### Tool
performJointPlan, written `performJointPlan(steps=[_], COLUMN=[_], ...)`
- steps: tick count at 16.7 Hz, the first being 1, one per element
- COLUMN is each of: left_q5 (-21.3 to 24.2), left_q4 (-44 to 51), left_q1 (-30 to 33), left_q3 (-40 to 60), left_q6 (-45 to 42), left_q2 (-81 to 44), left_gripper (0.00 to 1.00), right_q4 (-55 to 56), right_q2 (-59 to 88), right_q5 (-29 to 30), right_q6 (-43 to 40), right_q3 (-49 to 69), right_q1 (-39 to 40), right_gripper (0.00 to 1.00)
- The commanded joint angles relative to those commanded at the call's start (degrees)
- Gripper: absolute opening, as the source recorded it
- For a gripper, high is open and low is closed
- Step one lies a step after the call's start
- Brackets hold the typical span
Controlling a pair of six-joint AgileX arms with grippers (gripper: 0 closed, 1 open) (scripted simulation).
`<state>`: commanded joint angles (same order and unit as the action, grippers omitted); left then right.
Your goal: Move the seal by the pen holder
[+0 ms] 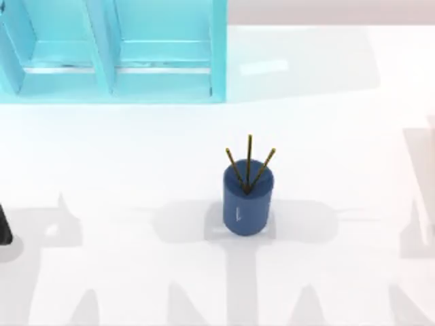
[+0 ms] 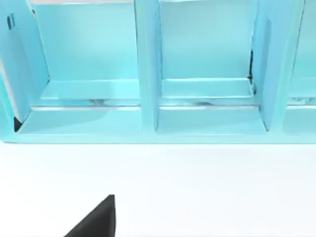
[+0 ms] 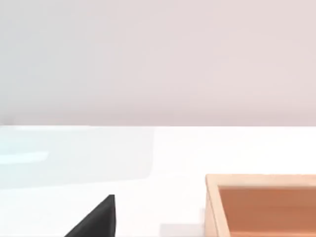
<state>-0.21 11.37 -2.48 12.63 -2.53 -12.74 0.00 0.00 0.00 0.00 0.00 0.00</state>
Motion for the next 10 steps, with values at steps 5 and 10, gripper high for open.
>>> performJointPlan(steps=[5, 10], left_q5=[0.12, 0.24], left_q4=[19.82, 40.85], left_q1=[-3.56, -7.25], left_q3=[20.98, 41.66], left_q6=[-3.94, -8.02], left_q2=[-26.24, -55.90], left_gripper=[1.00, 1.00], right_q4=[0.00, 0.00], right_q2=[0.00, 0.00], right_q5=[0.00, 0.00], right_q6=[0.00, 0.00], right_q3=[0.00, 0.00], right_q1=[0.00, 0.00], right_gripper=[1.00, 1.00])
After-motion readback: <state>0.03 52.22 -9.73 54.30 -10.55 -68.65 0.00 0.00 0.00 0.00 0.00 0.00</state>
